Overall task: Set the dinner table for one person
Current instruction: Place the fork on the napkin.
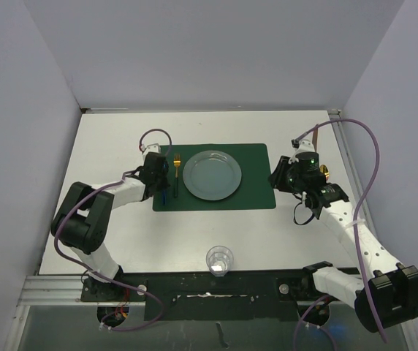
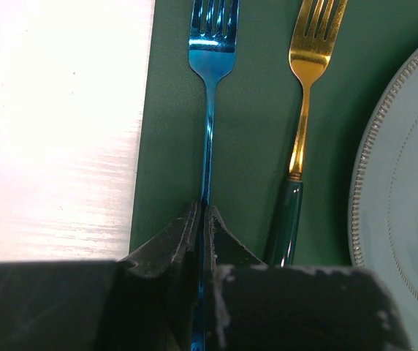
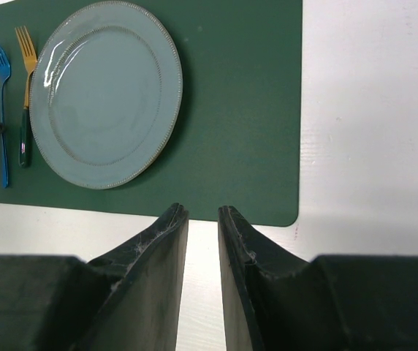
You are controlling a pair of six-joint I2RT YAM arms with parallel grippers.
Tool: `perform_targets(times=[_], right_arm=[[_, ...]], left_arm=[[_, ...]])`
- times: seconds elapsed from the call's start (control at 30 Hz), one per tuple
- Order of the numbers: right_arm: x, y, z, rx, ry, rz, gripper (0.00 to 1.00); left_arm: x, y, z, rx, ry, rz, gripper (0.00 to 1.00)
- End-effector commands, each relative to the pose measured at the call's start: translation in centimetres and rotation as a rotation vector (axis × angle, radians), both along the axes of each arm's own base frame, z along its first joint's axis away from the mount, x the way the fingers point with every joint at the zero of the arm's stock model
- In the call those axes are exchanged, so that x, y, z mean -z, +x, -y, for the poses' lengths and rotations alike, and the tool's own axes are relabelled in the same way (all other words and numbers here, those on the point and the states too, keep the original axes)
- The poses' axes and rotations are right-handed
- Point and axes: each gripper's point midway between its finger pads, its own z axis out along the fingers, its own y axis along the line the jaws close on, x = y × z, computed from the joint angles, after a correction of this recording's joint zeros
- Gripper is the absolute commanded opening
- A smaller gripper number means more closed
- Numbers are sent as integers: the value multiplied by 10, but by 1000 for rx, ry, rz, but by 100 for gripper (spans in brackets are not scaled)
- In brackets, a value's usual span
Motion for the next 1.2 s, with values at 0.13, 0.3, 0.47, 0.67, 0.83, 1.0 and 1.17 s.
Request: perform_targets(times=[0.13,0.3,0.47,0.67,0.83,1.0,1.17], right_arm=[[-18,10,-3,2,6,55,25],[-18,10,-2,4,2,54,25],[-18,9,-1,5,1,54,25],[-18,10,-2,5,-2,53,25],[-17,10,-2,5,-1,52,25],[-17,10,-1,6,-3,51,25],[-16,10,-1,5,-6,47,25]], left_arm=[[-10,19,5,14,9,66,0],[-8,22,6,19,13,66,0],[-4,24,7,23,15,61,0],[-5,26,7,24,20,66,0],[-4,30,7,30,32,68,0],[0,34,9,38,45,63,0],[0,38,9,40,52,65,0]])
